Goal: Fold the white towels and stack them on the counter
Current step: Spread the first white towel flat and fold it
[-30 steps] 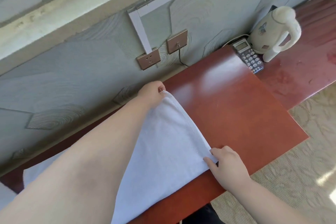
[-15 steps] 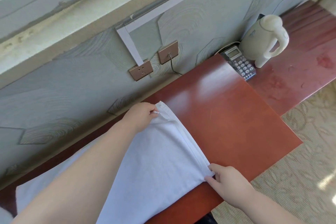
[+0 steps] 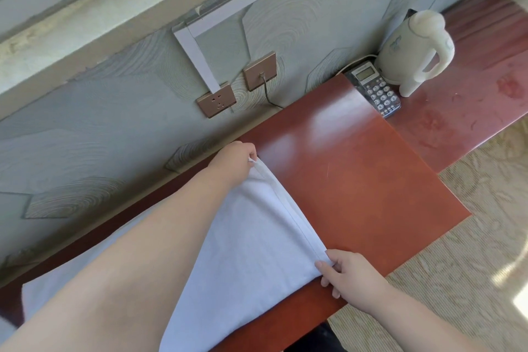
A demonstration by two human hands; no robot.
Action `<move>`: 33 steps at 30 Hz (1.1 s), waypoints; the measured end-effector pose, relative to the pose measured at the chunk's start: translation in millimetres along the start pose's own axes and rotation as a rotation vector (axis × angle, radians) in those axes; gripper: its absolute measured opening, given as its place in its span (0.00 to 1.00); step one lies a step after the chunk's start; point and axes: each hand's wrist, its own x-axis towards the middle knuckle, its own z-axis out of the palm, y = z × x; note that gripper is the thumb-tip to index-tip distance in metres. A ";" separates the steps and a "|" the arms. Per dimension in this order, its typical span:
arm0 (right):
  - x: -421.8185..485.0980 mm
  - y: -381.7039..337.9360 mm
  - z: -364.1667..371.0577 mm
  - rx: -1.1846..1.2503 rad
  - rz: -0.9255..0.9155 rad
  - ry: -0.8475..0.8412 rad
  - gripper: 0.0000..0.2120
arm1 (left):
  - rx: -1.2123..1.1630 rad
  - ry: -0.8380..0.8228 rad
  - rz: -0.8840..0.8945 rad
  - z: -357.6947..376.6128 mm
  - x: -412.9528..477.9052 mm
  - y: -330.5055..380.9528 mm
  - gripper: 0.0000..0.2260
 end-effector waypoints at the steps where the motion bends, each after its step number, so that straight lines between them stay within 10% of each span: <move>1: 0.1 0.5 -0.1 0.004 -0.008 0.006 0.18 | 0.000 -0.008 -0.012 0.0 -0.4 -0.6 0.02; 15: -2.5 0.0 3.5 0.059 -0.044 0.057 0.09 | 0.008 -0.328 -0.058 -32.4 8.1 8.4 0.03; 33: -12.6 -1.1 4.4 0.107 -0.020 0.067 0.07 | 0.368 0.135 0.089 -8.6 3.1 7.0 0.07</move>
